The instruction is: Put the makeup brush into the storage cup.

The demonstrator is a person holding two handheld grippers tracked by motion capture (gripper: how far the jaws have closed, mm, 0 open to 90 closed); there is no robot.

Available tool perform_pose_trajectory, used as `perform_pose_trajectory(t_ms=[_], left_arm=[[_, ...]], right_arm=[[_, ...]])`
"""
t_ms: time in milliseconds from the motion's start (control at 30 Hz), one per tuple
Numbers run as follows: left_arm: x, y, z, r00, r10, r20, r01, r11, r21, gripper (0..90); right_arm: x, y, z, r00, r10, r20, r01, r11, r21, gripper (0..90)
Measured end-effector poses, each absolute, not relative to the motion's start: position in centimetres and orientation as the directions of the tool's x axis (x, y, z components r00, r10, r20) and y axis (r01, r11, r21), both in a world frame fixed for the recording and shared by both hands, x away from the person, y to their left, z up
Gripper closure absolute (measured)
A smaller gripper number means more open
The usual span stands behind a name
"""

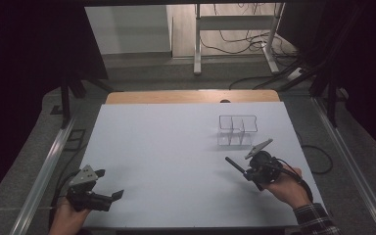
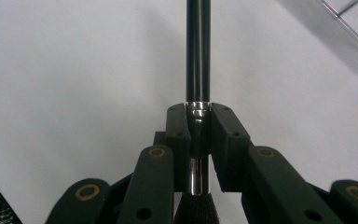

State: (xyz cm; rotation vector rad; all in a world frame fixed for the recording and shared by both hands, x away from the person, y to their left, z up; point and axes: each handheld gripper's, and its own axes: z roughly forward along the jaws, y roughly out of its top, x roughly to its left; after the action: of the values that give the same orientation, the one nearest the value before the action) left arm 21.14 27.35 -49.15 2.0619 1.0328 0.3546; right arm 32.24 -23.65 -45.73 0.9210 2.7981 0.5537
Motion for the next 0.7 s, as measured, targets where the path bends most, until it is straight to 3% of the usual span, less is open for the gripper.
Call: perform_pose_trajectory(t_ms=[700], left_arm=[[21.9, 25.6, -48.8, 0.671, 0.737, -0.077, 0.527, -0.401, 0.750, 0.0]], right_arm=[[31.7, -22.0, -45.3, -0.841, 0.541, -0.003, 0.497, 0.775, 0.389, 77.3]])
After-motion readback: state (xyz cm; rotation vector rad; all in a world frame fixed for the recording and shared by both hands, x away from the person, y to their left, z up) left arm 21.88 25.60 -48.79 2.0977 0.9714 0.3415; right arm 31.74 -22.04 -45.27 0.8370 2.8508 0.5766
